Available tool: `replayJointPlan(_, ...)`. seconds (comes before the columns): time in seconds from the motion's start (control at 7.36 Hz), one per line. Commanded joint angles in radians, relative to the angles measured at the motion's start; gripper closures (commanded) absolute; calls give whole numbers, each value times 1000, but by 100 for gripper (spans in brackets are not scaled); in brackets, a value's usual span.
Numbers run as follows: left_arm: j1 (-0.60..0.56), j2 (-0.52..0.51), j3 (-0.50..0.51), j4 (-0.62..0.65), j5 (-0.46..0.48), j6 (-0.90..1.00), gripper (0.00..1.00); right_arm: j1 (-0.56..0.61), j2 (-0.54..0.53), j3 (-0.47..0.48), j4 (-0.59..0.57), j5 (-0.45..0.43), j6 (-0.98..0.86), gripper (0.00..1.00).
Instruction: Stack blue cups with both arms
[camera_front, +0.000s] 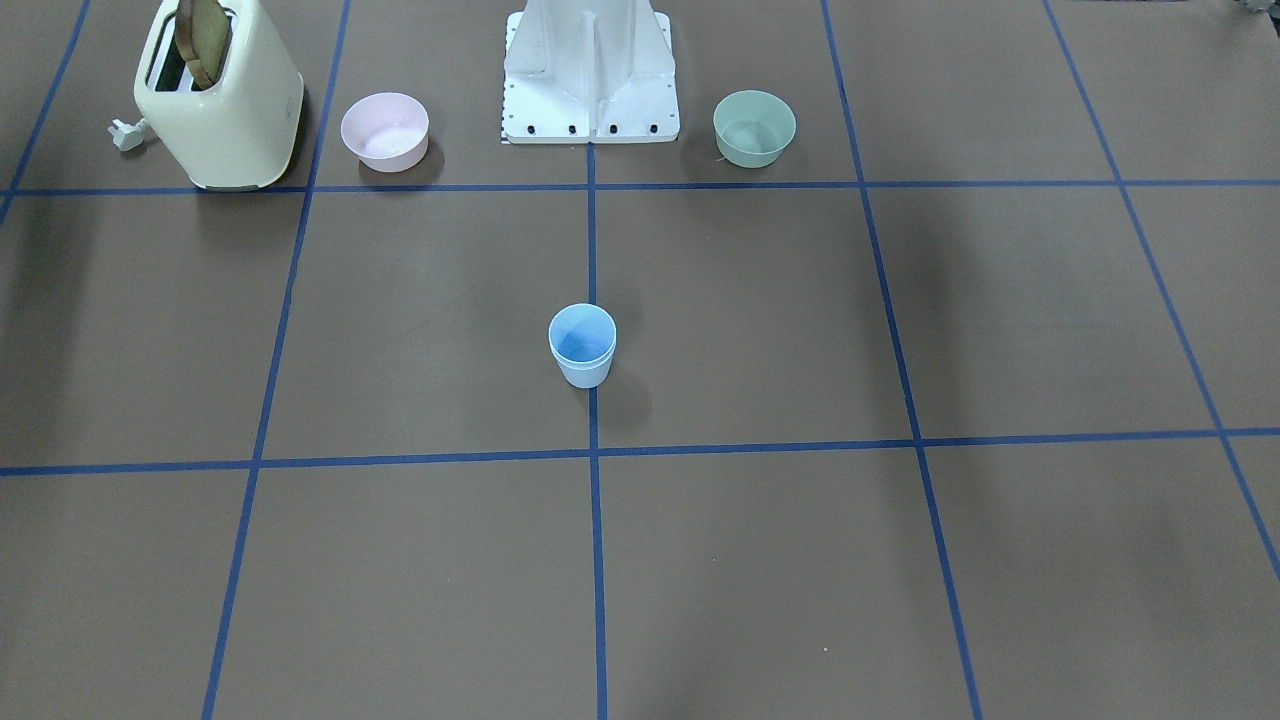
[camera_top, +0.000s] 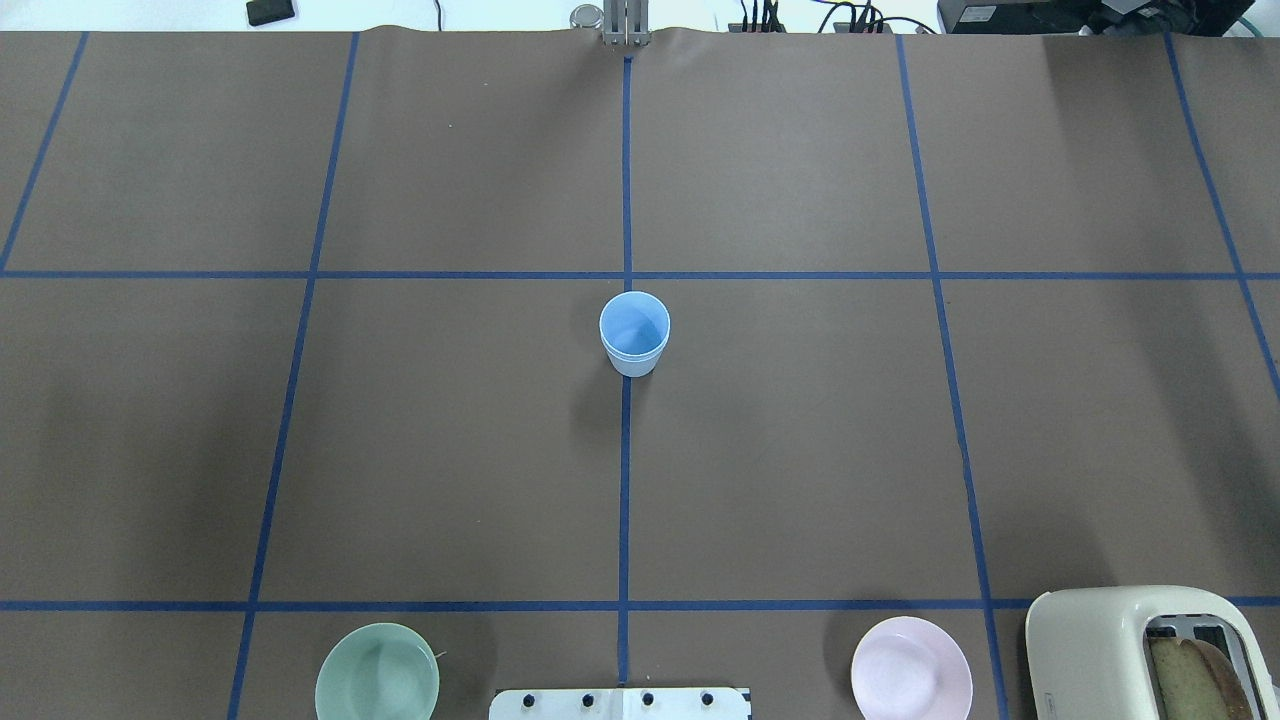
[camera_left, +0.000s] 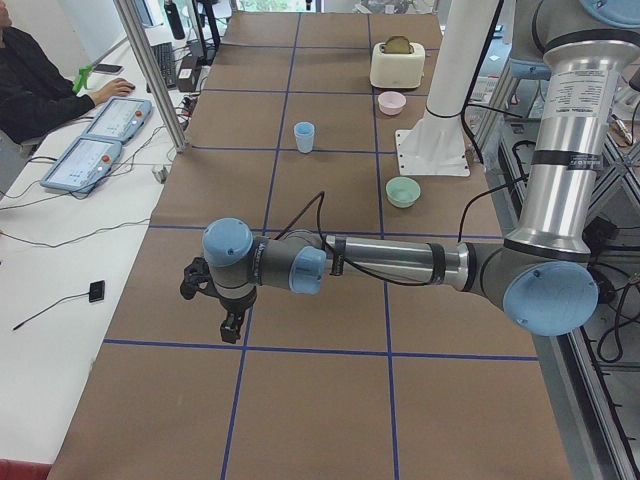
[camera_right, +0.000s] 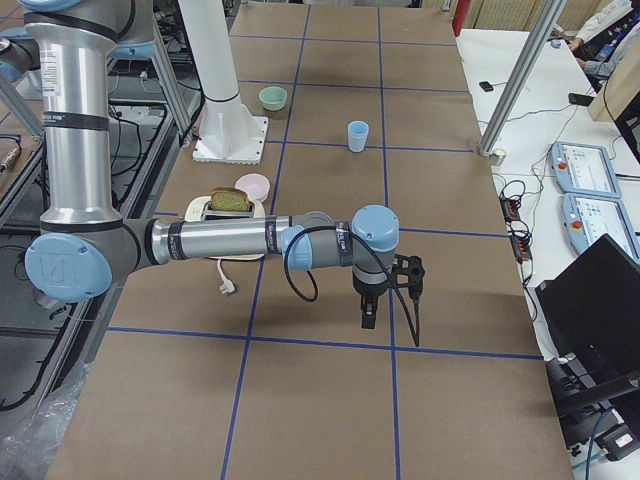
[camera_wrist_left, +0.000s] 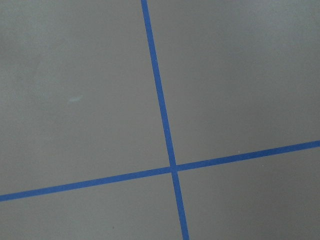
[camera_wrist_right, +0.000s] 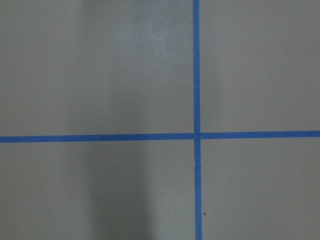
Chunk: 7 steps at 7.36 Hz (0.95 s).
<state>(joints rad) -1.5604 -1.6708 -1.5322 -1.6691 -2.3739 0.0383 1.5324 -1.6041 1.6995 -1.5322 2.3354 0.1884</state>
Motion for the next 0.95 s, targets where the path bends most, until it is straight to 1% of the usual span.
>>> replayJointPlan(0.0, 0, 8, -8, 34, -24, 0, 0, 6, -43, 31, -13, 1, -3, 0)
replayJointPlan(0.14, 0, 10, -8, 34, -24, 0, 0, 6, -51, 37, -13, 1, -3, 0)
replayJointPlan(0.27, 0, 32, -11, 29, -25, 0, 0, 5, -51, 35, -13, 2, -3, 0)
replayJointPlan(0.81, 0, 33, -11, 28, -24, -5, 0, 5, -54, 35, -11, 12, -3, 0)
